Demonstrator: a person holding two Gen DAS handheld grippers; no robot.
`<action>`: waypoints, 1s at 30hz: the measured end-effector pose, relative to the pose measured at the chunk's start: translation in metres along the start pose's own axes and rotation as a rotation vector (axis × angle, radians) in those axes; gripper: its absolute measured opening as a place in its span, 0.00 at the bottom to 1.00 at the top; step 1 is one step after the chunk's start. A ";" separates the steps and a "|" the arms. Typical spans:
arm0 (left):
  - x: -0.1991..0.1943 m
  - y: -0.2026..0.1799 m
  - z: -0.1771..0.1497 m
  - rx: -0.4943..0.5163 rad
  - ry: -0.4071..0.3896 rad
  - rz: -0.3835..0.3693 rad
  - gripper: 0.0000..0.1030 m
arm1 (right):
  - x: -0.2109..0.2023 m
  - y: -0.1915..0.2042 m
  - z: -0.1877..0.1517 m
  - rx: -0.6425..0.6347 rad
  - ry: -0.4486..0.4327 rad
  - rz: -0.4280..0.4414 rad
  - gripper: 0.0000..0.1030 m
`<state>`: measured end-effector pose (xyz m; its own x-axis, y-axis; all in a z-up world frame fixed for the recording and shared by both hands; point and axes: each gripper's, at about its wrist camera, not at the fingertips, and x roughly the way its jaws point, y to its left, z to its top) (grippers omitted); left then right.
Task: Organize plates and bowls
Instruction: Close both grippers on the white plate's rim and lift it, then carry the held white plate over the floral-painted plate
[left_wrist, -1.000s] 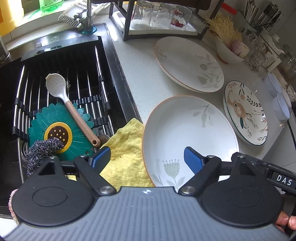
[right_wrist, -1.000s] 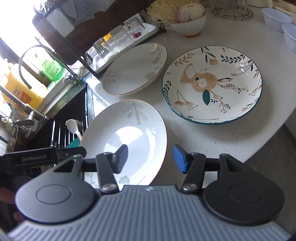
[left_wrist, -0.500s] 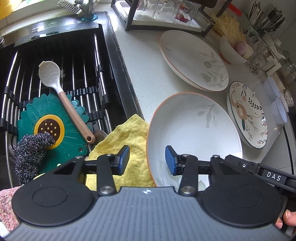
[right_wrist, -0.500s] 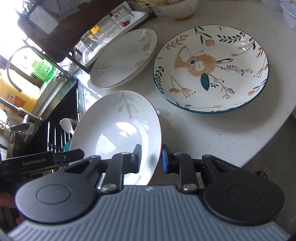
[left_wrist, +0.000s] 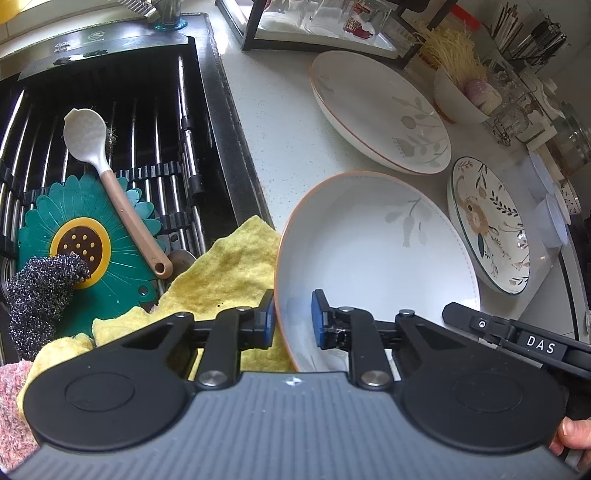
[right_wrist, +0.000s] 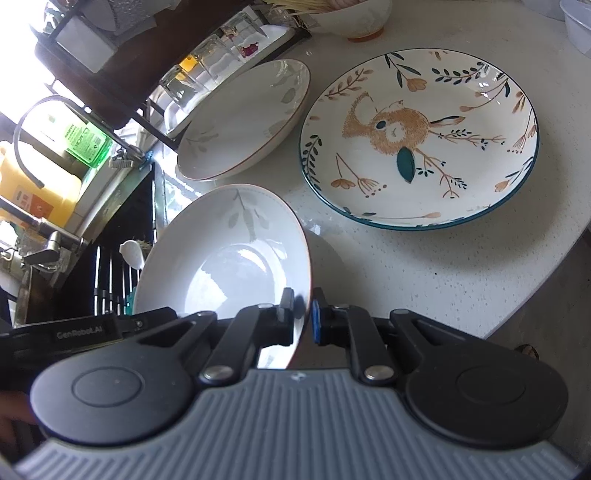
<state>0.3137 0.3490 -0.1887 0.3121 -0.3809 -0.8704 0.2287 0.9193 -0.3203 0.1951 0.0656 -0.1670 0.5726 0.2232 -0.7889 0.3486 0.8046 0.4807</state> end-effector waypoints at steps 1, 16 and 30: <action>0.000 -0.001 -0.001 0.009 -0.003 0.012 0.22 | 0.000 0.003 0.000 -0.014 0.000 -0.008 0.12; -0.026 -0.015 0.002 0.034 -0.047 0.034 0.22 | -0.017 0.017 0.011 -0.108 -0.037 0.001 0.12; -0.064 -0.045 0.011 0.037 -0.115 0.000 0.22 | -0.054 0.016 0.028 -0.151 -0.096 0.033 0.13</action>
<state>0.2935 0.3310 -0.1141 0.4153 -0.3913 -0.8212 0.2616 0.9160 -0.3042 0.1905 0.0510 -0.1058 0.6526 0.2032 -0.7299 0.2174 0.8726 0.4373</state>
